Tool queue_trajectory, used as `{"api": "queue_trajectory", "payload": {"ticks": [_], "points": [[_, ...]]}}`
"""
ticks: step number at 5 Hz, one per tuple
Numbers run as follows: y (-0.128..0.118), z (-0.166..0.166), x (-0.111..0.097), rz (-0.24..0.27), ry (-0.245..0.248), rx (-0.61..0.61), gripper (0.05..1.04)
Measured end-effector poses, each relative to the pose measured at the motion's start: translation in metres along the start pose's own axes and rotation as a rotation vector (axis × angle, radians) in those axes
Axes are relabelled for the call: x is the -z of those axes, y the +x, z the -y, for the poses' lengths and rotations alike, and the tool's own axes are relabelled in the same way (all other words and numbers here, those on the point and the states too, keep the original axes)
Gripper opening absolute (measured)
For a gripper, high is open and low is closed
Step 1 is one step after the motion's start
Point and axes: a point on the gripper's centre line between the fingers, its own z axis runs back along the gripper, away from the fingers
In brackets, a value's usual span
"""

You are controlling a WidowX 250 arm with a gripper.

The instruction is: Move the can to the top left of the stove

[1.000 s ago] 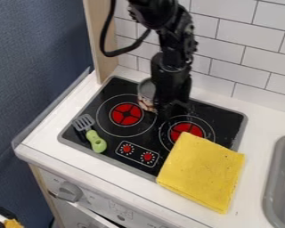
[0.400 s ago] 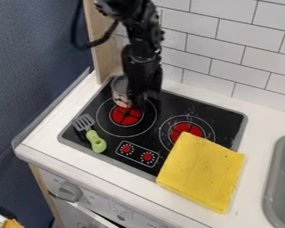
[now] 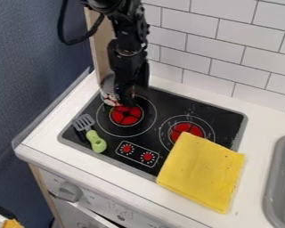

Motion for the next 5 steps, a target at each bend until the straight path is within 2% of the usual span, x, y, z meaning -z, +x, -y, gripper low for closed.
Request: {"api": "queue_trajectory", "payload": {"ticks": [1,4,5], "points": [[0.001,-0.002,-0.003,-0.013,0.014,-0.003,1.000],[-0.021,0.017,-0.088,0.009,-0.085,0.091,0.999],[-0.021,0.017,-0.088,0.009,-0.084,0.091,1.000]]}}
